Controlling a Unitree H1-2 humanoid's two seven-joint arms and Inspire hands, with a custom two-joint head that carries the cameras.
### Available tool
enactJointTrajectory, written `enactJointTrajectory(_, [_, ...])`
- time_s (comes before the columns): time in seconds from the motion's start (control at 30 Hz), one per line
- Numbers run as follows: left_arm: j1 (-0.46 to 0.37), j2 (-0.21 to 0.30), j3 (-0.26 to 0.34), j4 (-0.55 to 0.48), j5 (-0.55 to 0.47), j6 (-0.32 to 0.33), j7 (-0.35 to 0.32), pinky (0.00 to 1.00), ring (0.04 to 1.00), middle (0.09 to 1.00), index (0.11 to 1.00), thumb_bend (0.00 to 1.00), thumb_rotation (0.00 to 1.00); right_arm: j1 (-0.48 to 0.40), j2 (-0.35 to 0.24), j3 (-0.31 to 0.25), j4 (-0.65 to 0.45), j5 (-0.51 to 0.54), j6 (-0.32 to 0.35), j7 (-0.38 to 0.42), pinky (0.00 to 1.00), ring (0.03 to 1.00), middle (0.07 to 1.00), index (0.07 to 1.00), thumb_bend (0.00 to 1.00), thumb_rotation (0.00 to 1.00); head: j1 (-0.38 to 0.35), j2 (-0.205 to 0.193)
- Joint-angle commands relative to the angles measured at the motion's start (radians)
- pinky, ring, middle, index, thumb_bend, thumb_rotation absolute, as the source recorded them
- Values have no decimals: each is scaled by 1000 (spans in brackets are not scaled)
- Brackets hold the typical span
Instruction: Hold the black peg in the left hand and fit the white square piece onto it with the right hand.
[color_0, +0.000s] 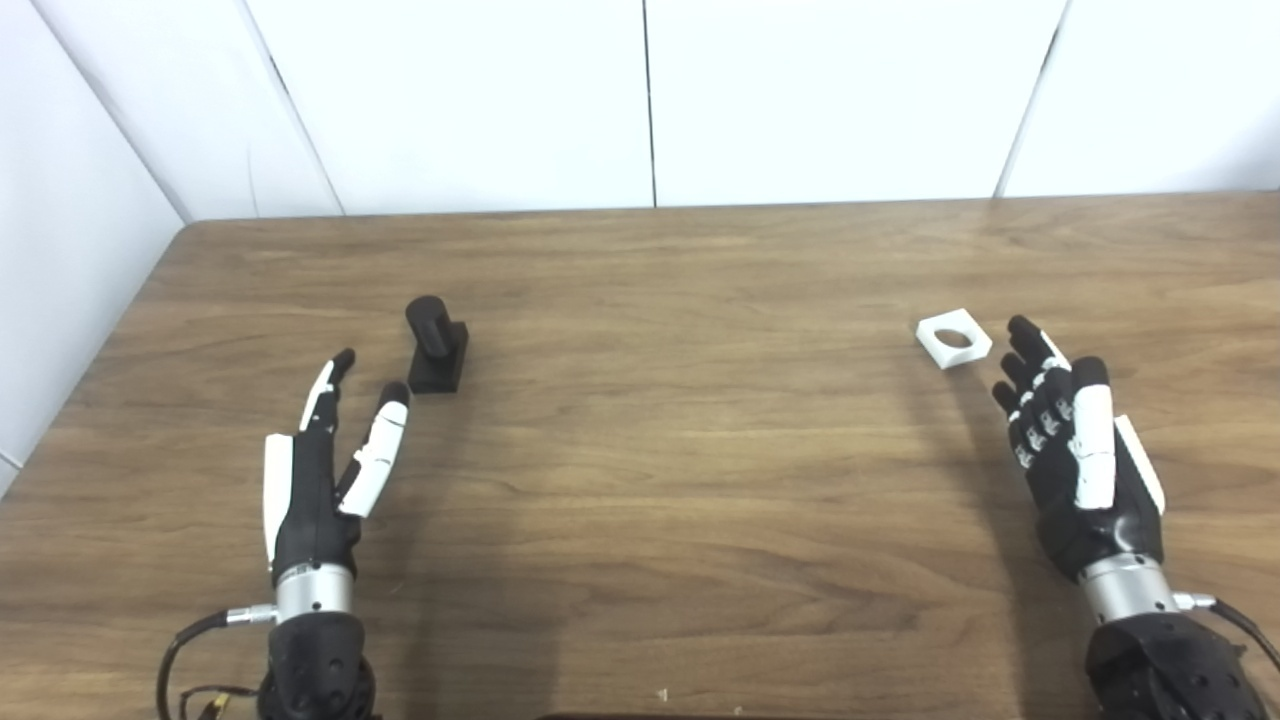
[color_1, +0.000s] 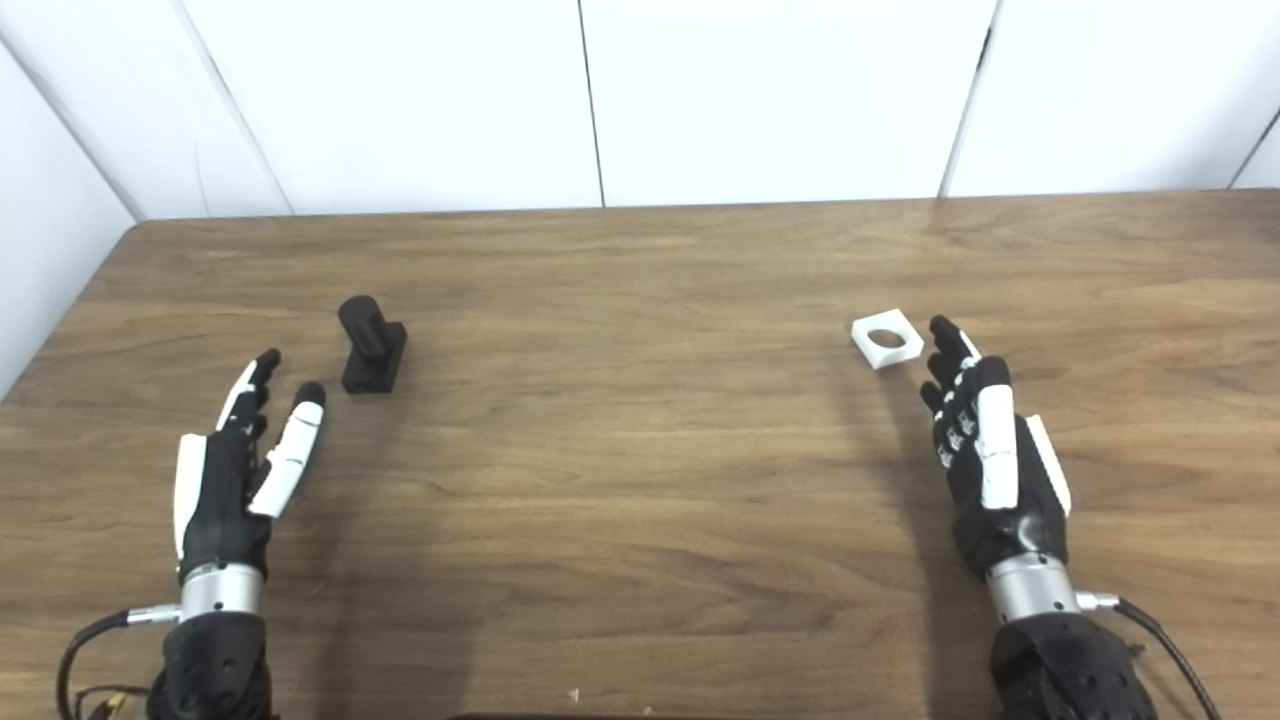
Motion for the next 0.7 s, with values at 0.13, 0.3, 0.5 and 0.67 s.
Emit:
enactJointTrajectory(0.13, [-68,-3,-35,-21,199,71,14,885,949,964,918,668,508,21,-8,6,-23,5,-37,18,999,1000,1000,939,604,1000,2,-3])
enactJointTrajectory(0.3, [-108,-17,-30,30,311,72,-7,856,958,958,912,759,487,20,-5,9,-13,8,-51,24,993,1000,1000,933,605,1000,1,-7])
enactJointTrajectory(0.5, [-150,0,-48,95,421,72,-20,980,973,957,909,812,492,17,0,10,-4,-4,-54,19,989,1000,994,922,620,1000,-2,-12])
enactJointTrajectory(0.67, [-177,27,-83,152,504,71,-15,1000,984,964,899,843,494,16,2,11,7,-7,-64,19,986,1000,991,917,617,1000,3,-23])
